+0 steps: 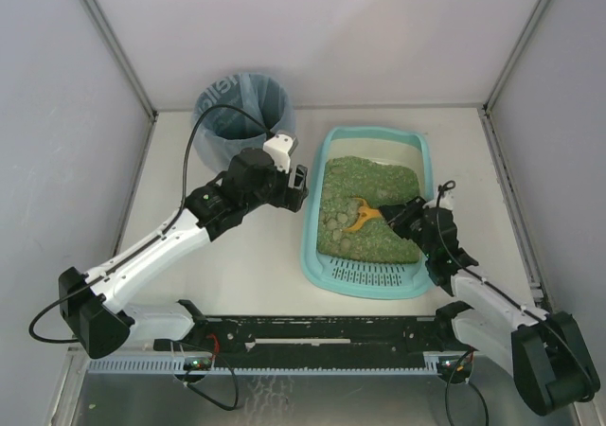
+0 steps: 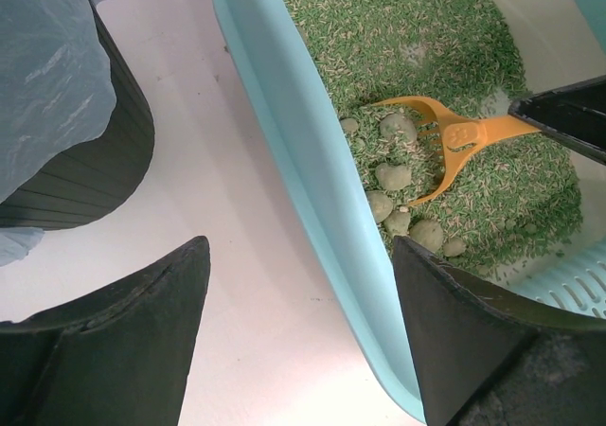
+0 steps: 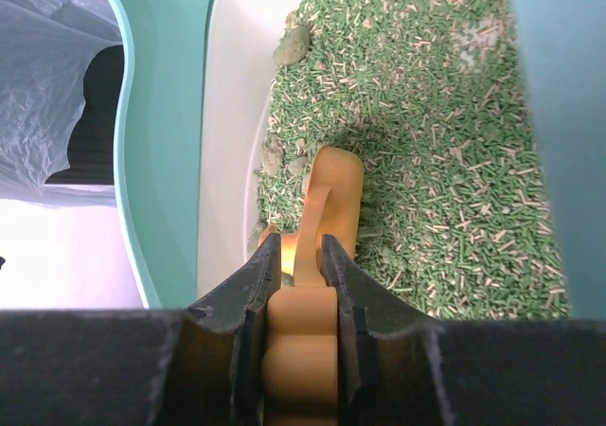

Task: Clean the litter box

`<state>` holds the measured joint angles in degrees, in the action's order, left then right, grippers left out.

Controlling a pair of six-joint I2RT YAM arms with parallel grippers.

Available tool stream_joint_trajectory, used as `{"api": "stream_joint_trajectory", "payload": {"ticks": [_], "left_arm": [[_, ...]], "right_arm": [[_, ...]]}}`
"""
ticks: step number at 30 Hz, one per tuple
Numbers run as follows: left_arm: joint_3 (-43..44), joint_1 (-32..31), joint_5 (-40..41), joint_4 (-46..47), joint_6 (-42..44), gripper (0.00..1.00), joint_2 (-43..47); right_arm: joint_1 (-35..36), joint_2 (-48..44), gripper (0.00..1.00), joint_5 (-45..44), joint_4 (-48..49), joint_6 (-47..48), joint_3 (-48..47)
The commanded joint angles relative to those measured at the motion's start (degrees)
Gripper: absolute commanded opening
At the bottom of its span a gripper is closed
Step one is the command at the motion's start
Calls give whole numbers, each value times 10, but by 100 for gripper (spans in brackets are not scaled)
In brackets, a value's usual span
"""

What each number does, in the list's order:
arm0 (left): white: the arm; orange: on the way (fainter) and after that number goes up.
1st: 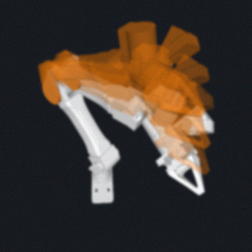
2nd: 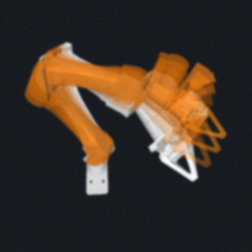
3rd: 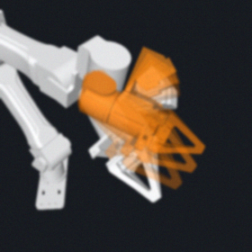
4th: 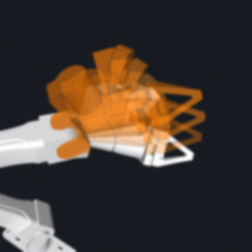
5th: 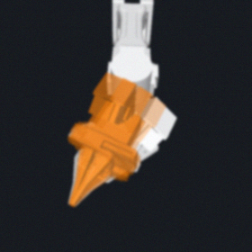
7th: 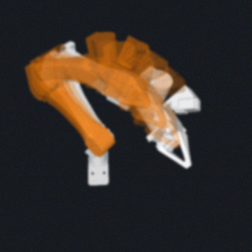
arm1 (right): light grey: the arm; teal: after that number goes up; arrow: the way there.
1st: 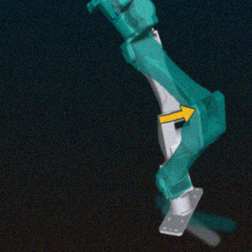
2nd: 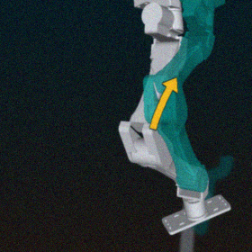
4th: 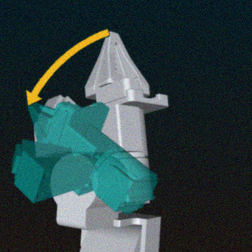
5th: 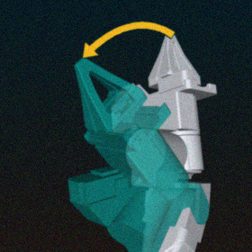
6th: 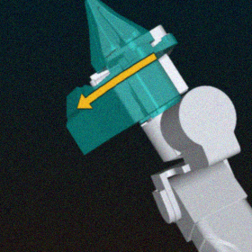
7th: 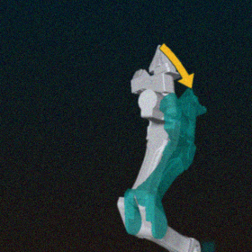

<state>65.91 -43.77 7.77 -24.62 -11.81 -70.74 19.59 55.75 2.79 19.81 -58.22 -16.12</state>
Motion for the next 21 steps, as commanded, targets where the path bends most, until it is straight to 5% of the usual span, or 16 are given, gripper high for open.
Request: {"api": "stream_joint_trajectory", "payload": {"ticks": [1, 10, 21], "left_arm": [[45, -3, 11, 7, 9, 81, 19], [42, -3, 18, 8, 6, 81, 25], [38, -3, 17, 14, 0, 81, 35]], "right_arm": [[-10, -43, 0, -27, 63, -45, 21], [-44, -72, 0, -5, 126, -83, 68], [-132, -206, 0, 32, 35, -75, 75]]}}
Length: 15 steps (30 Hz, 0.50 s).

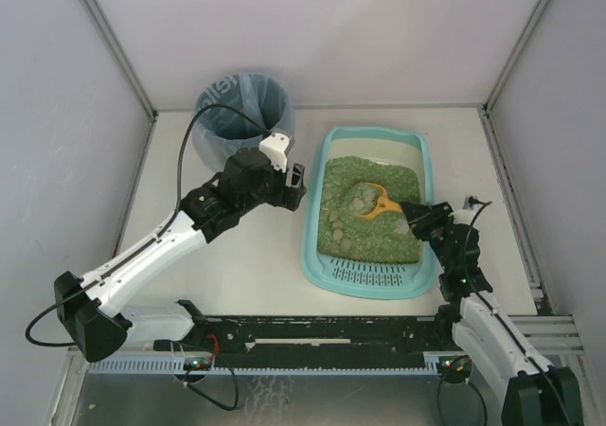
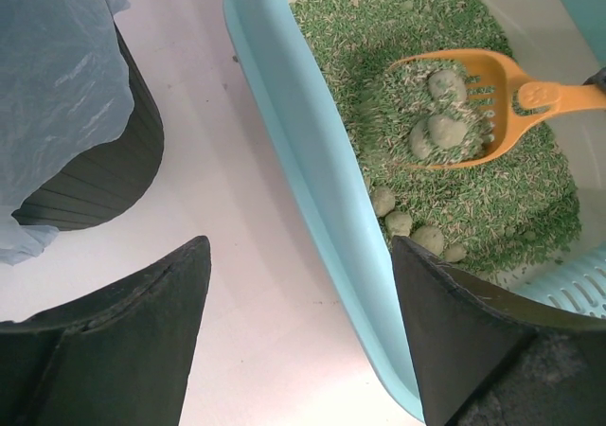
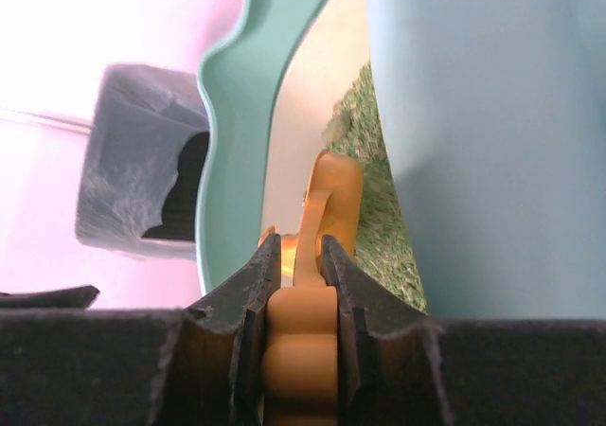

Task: Clean the litter box

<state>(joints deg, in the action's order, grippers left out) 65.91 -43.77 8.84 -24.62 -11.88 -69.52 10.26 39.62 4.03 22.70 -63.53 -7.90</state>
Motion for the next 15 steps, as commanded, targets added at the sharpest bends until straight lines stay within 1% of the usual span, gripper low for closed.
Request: {"api": "stream_joint_trajectory", "payload": {"ticks": [1, 4, 6, 8, 9, 10, 12, 13, 15], "left_arm": [[39, -3, 6, 13, 1, 81, 25], [40, -3, 6, 13, 1, 81, 28], [39, -3, 7, 13, 2, 80, 29], [39, -3, 8, 13, 2, 81, 29], [40, -3, 9, 14, 3, 81, 31], [39, -3, 12, 13, 4, 80, 32], [40, -3, 16, 14, 6, 80, 35], [40, -3, 18, 14, 7, 80, 36], [39, -2, 20, 13, 7, 80, 37]], "right_arm": [[-50, -52, 0, 25, 5, -30, -4], [-55, -43, 0, 67, 40, -53, 1], [-65, -27, 0, 111, 55, -39, -11], [-97, -36, 0, 115, 37, -48, -7], [-120, -43, 0, 108, 35, -65, 2], [-127, -45, 0, 108, 47, -80, 10], [-118, -28, 0, 135, 72, -87, 3], [-109, -11, 0, 162, 88, -81, -6], [-116, -1, 0, 191, 92, -69, -17]]}}
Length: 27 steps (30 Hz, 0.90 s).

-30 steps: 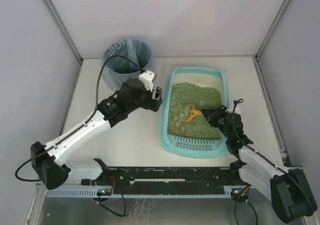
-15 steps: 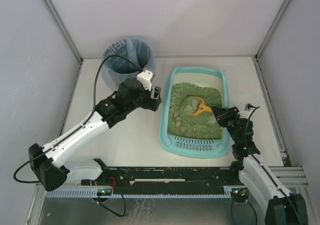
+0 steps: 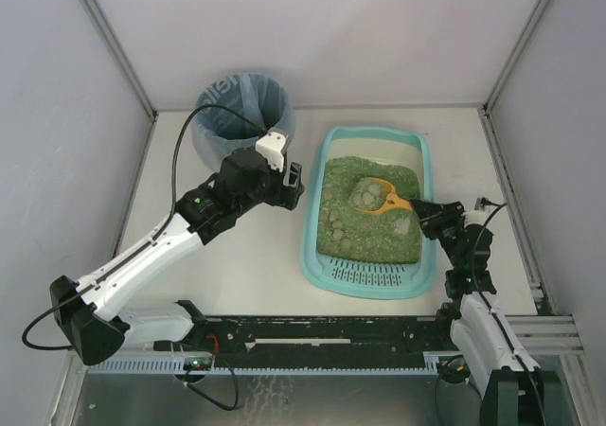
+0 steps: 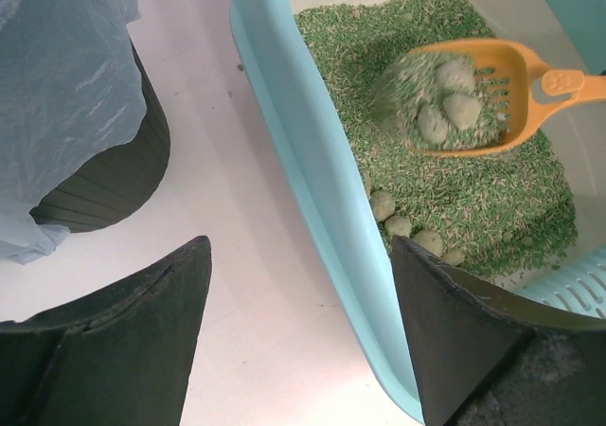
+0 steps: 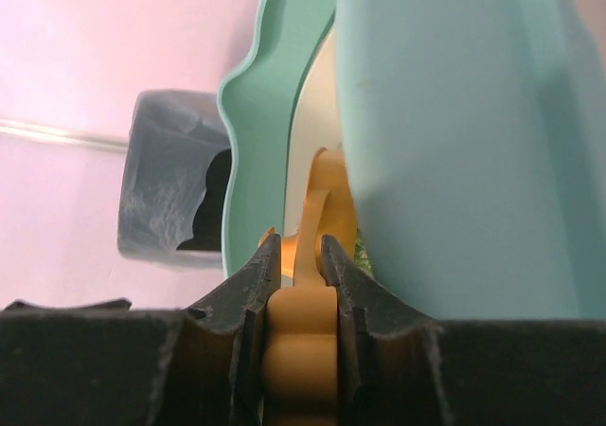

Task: Clean the litter box

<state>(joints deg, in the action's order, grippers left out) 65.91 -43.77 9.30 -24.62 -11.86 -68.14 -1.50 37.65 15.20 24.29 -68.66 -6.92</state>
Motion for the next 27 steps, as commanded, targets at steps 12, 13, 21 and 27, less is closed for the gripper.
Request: {"api": "stream_joint_trajectory", "payload": {"ticks": [12, 13, 21, 27], "left_arm": [[40, -2, 18, 12, 10, 80, 25], [40, -2, 21, 13, 10, 80, 26], [40, -2, 19, 12, 9, 80, 27], [41, -2, 14, 11, 9, 80, 24]], "right_arm": [[-76, -46, 0, 71, 22, -40, -14], [-65, -40, 0, 83, 37, -39, -19], [-91, -36, 0, 115, 43, -47, -10], [-121, -48, 0, 117, 7, -38, -12]]}}
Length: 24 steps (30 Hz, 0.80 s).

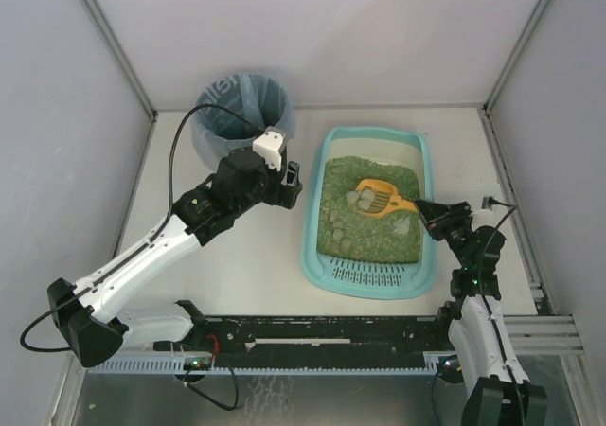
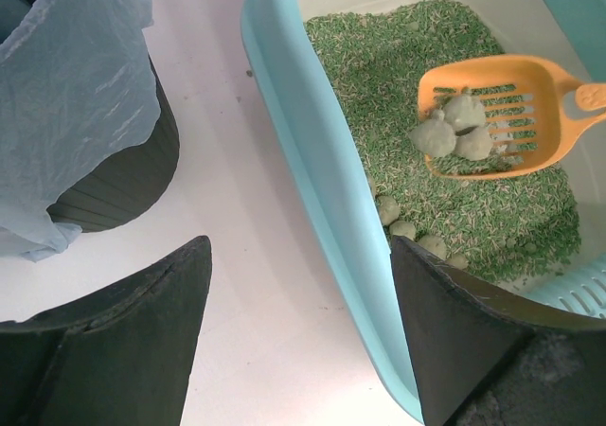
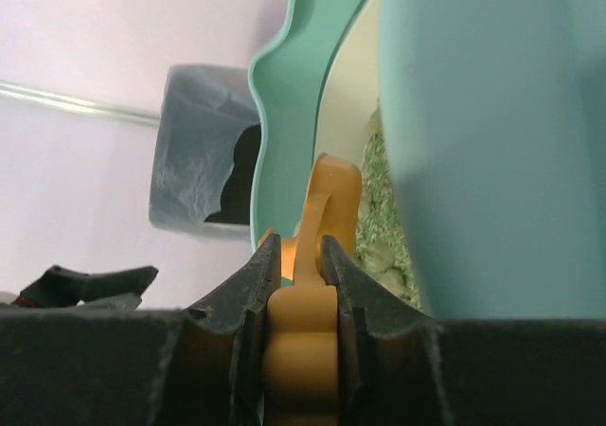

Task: Clean the litter box

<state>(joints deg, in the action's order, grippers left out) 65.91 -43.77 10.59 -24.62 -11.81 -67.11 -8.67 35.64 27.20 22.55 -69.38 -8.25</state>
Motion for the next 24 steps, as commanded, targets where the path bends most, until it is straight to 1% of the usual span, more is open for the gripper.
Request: {"api": "stream_joint_trajectory", "payload": {"ticks": [1, 3, 4, 5, 6, 7, 8, 9, 11, 12, 13, 14, 15, 16, 17, 18, 20, 21, 23, 24], "left_arm": [[41, -2, 2, 11, 9, 80, 14], [40, -2, 10, 11, 11, 80, 15], [40, -2, 11, 11, 11, 80, 15], [41, -2, 11, 11, 11, 80, 13], [41, -2, 8, 11, 11, 80, 12], [41, -2, 5, 11, 11, 80, 12], [41, -2, 5, 11, 10, 80, 12], [41, -2, 7, 11, 10, 80, 12], [40, -2, 12, 11, 11, 80, 11], [41, -2, 13, 10, 12, 80, 10], [41, -2, 10, 9, 11, 80, 9], [42, -2, 6, 9, 10, 80, 8], [42, -2, 2, 9, 9, 80, 7], [42, -2, 1, 9, 9, 80, 8], [41, -2, 2, 9, 9, 80, 9], [41, -2, 7, 10, 10, 80, 9], [43, -2, 10, 9, 11, 80, 8], [42, -2, 7, 8, 10, 80, 7], [42, -2, -1, 9, 8, 80, 7], [43, -2, -2, 9, 8, 80, 8]], "right_arm": [[-48, -30, 0, -1, 45, -44, 6], [-7, -14, 0, 23, 59, -19, -19], [7, -6, 0, 36, 47, 5, -36], [6, -5, 0, 41, 31, 20, -45], [-11, -12, 0, 34, 20, 22, -41], [-36, -27, 0, 20, 8, 6, -27], [-59, -34, 0, 11, 17, -20, -8], [-66, -33, 0, 14, 41, -40, 4], [-34, -14, 0, 43, 66, -27, -11], [-19, -6, 0, 61, 56, -2, -27], [-17, -6, 0, 61, 34, 15, -36], [-39, -16, 0, 49, 17, 15, -29], [-62, -30, 0, 32, 6, -7, -13], [-77, -39, 0, 22, 23, -35, 6], [-74, -38, 0, 27, 50, -48, 12], [-54, -29, 0, 42, 62, -36, -1], [-8, -2, 0, 68, 33, 24, -43], [-6, -4, 0, 64, 15, 39, -49], [-47, -26, 0, 37, 3, 12, -24], [-68, -32, 0, 30, 22, -15, -6]]}}
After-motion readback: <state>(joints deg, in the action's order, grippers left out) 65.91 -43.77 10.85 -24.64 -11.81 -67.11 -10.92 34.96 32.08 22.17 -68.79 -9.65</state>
